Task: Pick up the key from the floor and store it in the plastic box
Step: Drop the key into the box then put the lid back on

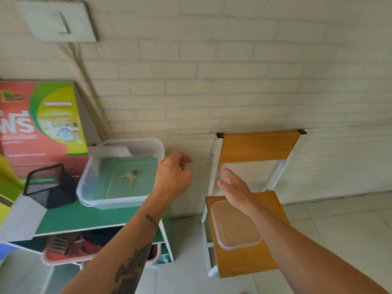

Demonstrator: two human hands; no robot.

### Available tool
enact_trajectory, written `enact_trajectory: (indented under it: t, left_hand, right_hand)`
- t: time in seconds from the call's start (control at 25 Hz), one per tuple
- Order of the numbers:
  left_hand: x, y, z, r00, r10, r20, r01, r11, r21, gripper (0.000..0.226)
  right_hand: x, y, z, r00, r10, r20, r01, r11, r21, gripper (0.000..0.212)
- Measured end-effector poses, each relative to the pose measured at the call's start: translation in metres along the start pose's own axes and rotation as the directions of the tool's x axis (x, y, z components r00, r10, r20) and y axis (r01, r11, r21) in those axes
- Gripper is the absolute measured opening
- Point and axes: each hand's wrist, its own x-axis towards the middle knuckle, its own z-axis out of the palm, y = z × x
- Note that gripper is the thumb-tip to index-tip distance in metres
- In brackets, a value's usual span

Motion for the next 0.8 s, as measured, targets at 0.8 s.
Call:
enact_trajectory:
  t: [0.8]
  left_hand:
    - [-0.058,-0.183,0.308,0.600,-0.762,0.244,0.734,0.645,0.212,0.054]
  right_hand:
    - [0.136,0.324,-0.015,0.864,0.489,0.123,-0.463,0.866,-0.188,0.069]
